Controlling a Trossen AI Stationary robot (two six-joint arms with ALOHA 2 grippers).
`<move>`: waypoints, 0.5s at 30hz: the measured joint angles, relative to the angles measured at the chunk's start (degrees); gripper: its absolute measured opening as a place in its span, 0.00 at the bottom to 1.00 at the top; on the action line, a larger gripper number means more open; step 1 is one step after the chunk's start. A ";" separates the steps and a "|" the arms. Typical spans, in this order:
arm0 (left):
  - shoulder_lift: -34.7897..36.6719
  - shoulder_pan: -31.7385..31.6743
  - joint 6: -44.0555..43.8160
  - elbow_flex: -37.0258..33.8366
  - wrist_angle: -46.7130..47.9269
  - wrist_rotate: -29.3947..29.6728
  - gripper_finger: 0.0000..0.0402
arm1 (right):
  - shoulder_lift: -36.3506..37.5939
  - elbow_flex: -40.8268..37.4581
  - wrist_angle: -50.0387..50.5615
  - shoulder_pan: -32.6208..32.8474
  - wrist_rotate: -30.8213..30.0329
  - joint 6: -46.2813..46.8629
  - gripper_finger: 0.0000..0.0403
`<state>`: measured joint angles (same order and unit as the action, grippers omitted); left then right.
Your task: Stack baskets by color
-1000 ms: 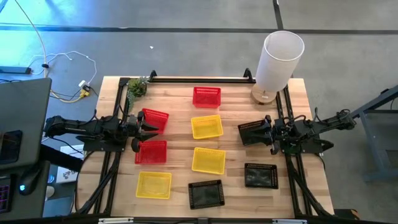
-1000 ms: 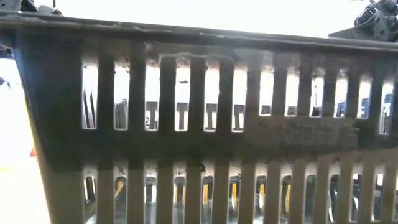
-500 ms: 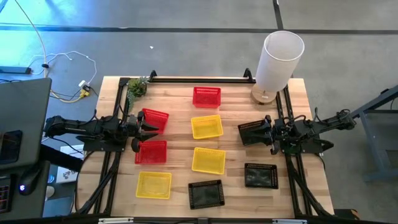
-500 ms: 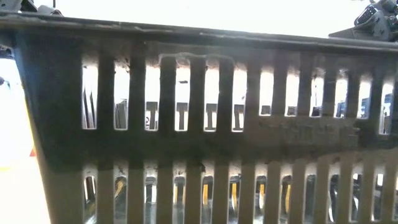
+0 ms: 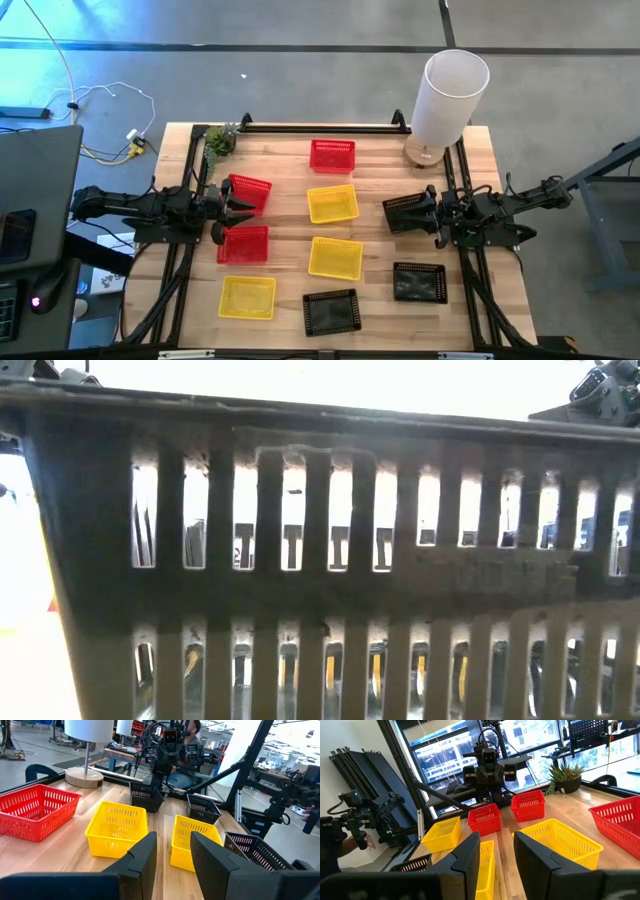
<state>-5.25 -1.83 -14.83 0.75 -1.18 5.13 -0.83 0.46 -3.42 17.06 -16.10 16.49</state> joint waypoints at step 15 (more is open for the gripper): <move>0.01 -0.01 -0.02 0.00 0.01 0.09 0.27 | 0.01 0.00 -0.02 0.00 0.00 1.64 0.27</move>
<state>-5.23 -1.85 -14.85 0.75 -1.17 5.21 -0.82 0.47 -3.44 17.06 -16.10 18.13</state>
